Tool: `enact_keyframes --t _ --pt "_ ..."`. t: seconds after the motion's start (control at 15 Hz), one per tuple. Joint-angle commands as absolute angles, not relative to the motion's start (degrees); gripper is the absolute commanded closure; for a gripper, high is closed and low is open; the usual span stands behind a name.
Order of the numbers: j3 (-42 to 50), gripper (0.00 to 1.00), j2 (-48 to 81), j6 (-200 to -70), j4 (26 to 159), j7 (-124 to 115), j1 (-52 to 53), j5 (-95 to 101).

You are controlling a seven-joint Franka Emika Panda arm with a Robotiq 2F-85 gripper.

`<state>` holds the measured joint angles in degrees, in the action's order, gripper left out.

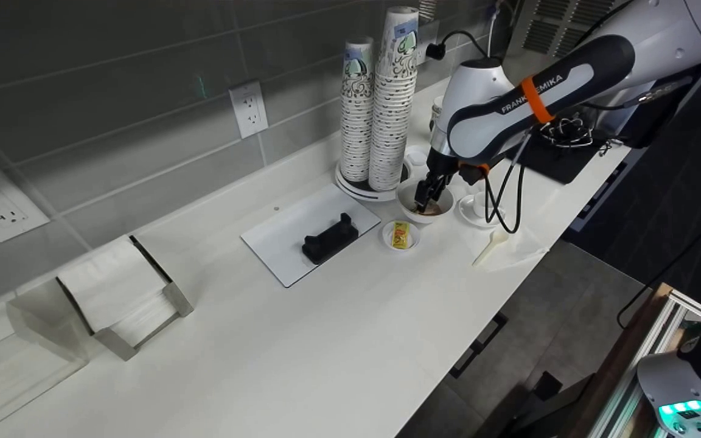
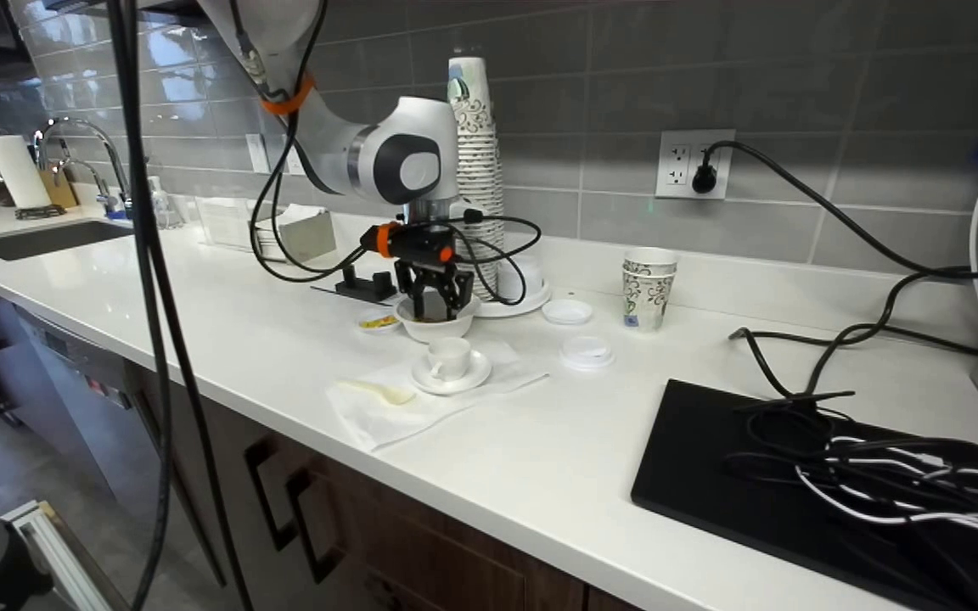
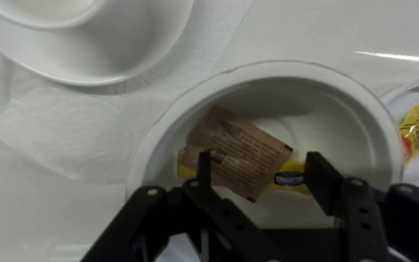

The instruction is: Put the brown sachets from the white bowl in the two stacked coffee cups on the right.

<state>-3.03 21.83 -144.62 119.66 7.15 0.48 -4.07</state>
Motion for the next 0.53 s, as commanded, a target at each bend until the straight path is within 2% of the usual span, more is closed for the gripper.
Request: enact_keyframes --t 0.0,0.07,0.13,0.27,0.33,0.47 --pt "-3.27 0.42 23.89 -148.56 119.2 6.87 0.97 -3.0" --pt "-3.18 0.42 24.32 -149.6 119.27 6.83 1.18 -2.61" --pt "-3.29 0.48 24.69 -150.4 119.27 7.01 1.22 -2.59" --pt "-3.38 0.5 25.44 -151.43 119.16 7.05 1.42 -2.31" --pt "-3.26 0.64 25.63 -151.86 119.17 6.88 1.68 -1.89" --pt "-3.18 0.77 25.63 -152.01 119.14 6.65 1.9 -1.33"
